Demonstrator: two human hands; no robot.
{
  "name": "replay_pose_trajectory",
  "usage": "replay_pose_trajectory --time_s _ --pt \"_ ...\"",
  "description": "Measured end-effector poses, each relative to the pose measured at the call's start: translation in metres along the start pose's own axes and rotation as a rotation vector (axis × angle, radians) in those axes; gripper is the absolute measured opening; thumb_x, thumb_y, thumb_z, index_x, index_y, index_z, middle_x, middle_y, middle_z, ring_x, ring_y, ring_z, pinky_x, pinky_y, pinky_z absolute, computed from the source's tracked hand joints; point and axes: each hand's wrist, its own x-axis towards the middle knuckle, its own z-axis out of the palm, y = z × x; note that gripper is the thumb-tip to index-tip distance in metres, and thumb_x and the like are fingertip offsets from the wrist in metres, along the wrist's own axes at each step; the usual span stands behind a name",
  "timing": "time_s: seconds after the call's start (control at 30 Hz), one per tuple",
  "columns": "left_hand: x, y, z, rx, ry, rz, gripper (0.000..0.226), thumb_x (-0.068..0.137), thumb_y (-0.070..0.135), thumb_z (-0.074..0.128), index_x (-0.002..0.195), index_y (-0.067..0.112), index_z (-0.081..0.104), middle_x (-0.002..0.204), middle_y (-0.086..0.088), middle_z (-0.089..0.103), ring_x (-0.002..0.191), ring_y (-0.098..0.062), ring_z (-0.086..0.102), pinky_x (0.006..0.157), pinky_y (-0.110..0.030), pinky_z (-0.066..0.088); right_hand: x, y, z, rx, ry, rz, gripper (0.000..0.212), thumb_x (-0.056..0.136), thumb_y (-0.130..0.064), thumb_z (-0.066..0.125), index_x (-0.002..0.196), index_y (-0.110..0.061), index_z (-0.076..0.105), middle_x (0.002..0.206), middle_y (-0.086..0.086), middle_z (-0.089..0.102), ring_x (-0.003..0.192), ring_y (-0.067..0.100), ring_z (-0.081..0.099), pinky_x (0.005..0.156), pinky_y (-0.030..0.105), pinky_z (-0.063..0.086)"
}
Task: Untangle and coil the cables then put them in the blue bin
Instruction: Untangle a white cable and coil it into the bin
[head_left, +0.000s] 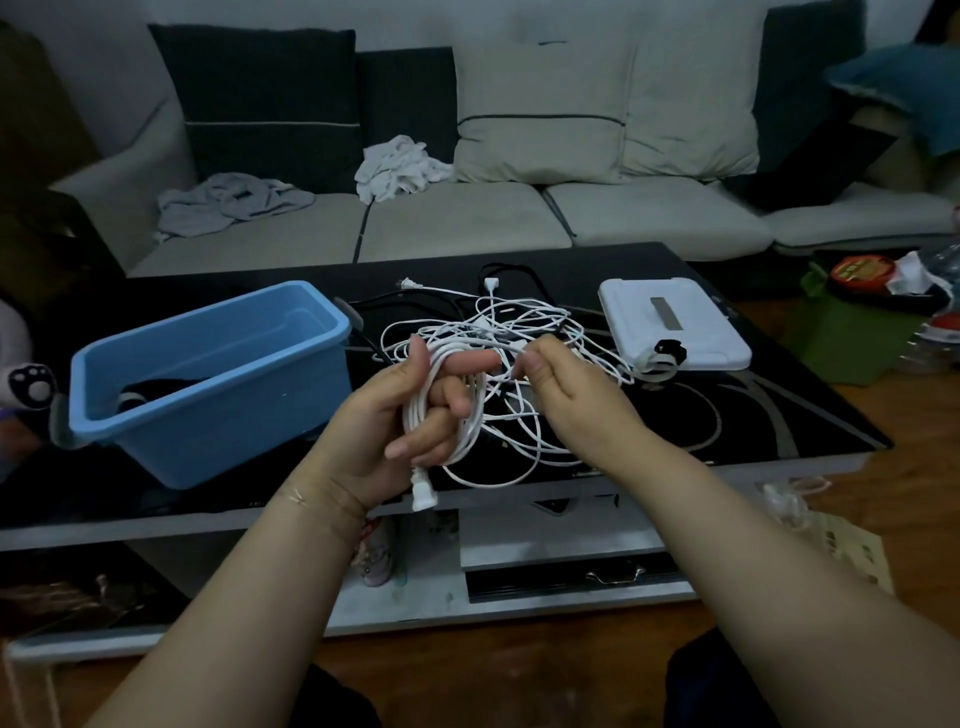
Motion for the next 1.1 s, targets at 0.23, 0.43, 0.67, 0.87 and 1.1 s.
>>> replay_pose_trajectory --time_s 0.23,0.43,0.67,0.87,1.1 --pt "0.0 0.001 -0.004 0.055 0.017 0.011 0.048 0.094 0.041 0.046 0.112 0.004 0.07 0.075 -0.002 0.071 0.029 0.002 0.037 0.035 -0.015 0.027 -0.003 -0.005 0.01 -0.078 0.028 0.019 0.028 0.101 -0.047 0.025 0.087 -0.028 0.039 0.065 -0.003 0.054 0.067 0.024 0.053 0.062 0.039 0.042" --pt "-0.001 -0.002 0.003 0.162 0.022 0.032 0.04 0.094 0.026 0.044 0.112 0.0 0.068 0.054 -0.002 0.056 0.029 -0.001 0.032 0.038 -0.014 0.032 -0.002 -0.007 0.015 0.118 0.232 0.087 0.027 0.102 -0.041 0.031 0.083 -0.026 0.044 0.068 -0.001 0.056 0.072 0.026 0.06 0.069 0.047 0.05" --pt "-0.002 -0.007 0.008 0.257 0.006 -0.01 0.036 0.094 0.029 0.045 0.104 0.006 0.07 0.043 0.005 0.04 0.032 -0.002 0.026 0.039 -0.016 0.029 0.0 -0.004 0.016 0.145 0.169 0.124 0.031 0.1 -0.042 0.034 0.083 -0.023 0.051 0.066 -0.004 0.054 0.068 0.021 0.053 0.065 0.042 0.047" --pt "0.0 -0.004 0.009 0.295 0.147 0.101 0.035 0.093 0.018 0.05 0.122 0.001 0.058 0.073 0.002 0.07 0.034 0.001 0.029 0.042 -0.015 0.033 -0.008 -0.015 0.028 -0.213 -0.16 0.071 0.031 0.1 -0.047 0.03 0.1 -0.026 0.053 0.093 0.008 0.067 0.092 0.033 0.06 0.064 0.035 0.037" --pt "0.004 -0.006 0.008 0.292 0.343 0.201 0.042 0.093 0.005 0.046 0.133 -0.006 0.041 0.127 -0.01 0.065 0.049 -0.005 0.051 0.052 -0.016 0.045 -0.019 -0.029 0.034 -0.306 -0.222 -0.174 0.027 0.1 -0.038 0.039 0.114 -0.019 0.052 0.091 0.013 0.066 0.084 0.038 0.059 0.057 0.035 0.03"
